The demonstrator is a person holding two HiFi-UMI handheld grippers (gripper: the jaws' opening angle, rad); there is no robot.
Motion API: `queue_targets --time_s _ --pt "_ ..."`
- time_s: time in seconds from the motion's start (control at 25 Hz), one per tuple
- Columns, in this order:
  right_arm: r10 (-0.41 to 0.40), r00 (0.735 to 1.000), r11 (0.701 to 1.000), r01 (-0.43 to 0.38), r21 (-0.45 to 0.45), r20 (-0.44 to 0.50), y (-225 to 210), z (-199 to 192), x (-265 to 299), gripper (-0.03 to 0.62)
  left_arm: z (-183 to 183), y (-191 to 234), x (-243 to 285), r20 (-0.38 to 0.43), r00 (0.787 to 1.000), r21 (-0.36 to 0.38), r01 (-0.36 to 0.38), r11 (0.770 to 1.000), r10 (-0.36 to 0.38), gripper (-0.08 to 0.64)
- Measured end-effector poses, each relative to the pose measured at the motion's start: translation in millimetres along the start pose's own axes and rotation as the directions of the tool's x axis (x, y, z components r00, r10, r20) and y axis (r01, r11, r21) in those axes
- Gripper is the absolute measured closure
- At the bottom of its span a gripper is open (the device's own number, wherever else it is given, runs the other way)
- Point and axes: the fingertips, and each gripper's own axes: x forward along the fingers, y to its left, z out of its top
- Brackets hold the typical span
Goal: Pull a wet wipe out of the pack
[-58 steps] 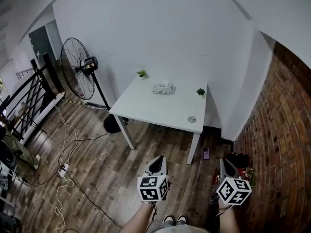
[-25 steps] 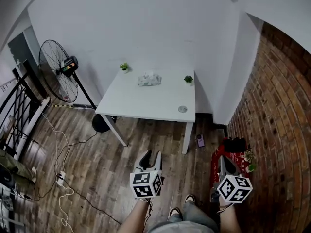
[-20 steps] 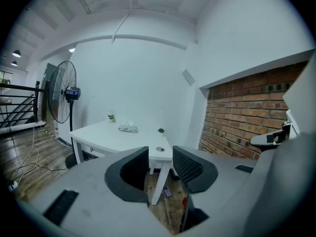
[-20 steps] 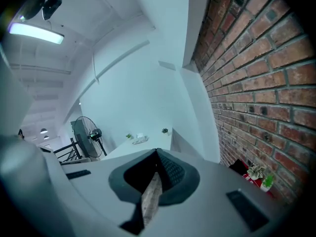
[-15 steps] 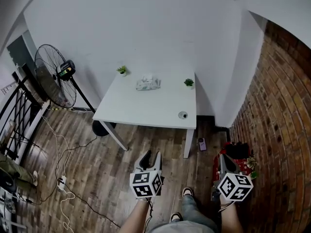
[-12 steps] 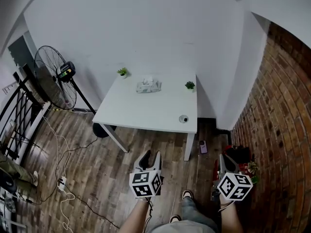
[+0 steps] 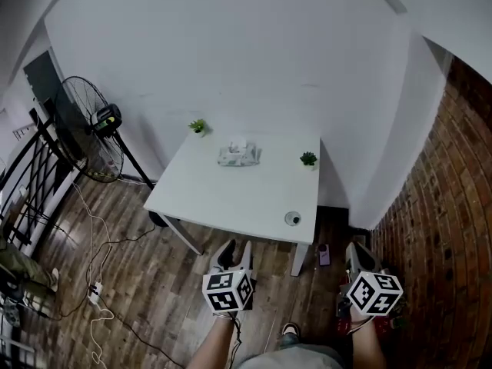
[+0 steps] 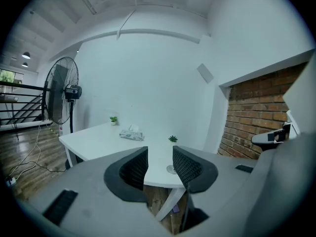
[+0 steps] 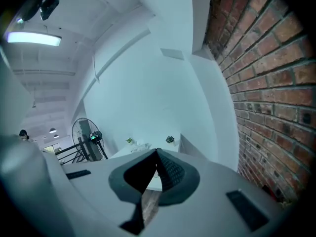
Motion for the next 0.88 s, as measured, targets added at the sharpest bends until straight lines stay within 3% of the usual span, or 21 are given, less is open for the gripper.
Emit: queue_targets --time_s 0.4,0.68,0.88 --pt "0.043 0.999 0.999 -0.043 -0.004 -0.023 -15.7 19.6 79.4 0.591 22.5 17.2 60.1 0.017 0.998 0.005 -0.053 0.999 0.053 0.411" --pt "0.072 0.995 0.997 -0.073 -0.012 -0.067 -5.4 11.6 126.2 0.591 33.0 36.7 88.6 0.029 0.997 -0.011 -0.072 0.997 0.072 0.411" --pt "0.040 0.996 0.998 -0.044 -0.043 -0.078 2.4 9.0 166.5 0.591 41.3 62.7 127.5 0.031 0.998 -0.018 -0.059 0.998 0.059 0.411"
